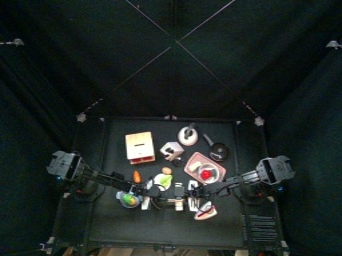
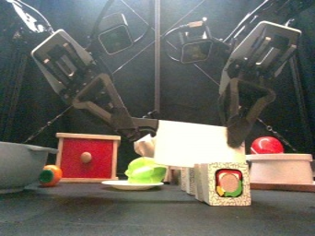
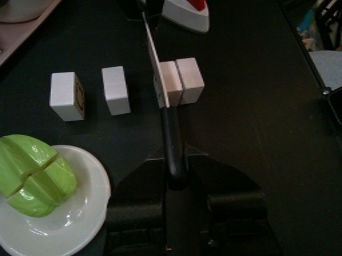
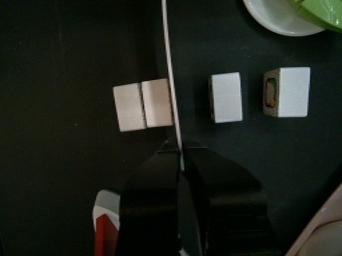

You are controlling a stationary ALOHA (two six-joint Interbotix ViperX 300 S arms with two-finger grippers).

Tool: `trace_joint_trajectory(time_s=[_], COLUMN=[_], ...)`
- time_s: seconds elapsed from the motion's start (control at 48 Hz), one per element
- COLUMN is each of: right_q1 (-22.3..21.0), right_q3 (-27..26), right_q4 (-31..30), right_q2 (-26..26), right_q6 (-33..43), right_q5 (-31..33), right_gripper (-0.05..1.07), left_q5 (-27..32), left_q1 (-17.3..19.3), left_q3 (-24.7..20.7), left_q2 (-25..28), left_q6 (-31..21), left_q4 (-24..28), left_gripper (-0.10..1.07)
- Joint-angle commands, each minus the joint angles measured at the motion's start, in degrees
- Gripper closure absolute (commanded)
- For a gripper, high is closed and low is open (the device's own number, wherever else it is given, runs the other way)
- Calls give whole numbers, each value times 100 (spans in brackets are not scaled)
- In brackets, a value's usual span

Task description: Cut sushi roll

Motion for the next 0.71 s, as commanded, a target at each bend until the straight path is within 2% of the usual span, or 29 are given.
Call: trace_joint_trajectory(time_s=[0.0,0.479,0.688], right_q1=[0,255,334], right_q3=[-105,-123,-114], right_q4=[-9,44,88], right_q2=[-211,-334,-290], right_q6=[9,9,18], right_q5=[18,0,-9], right_gripper=[71,71,71], left_q5=[-62,-123,-255], left_q1=[-88,-316,-501], left_q3=[-79,-88,-114], left_q2=[-123,-255,-97], left_q6=[18,9,-9], left_q4=[26,79,53], left_gripper=[54,54,54])
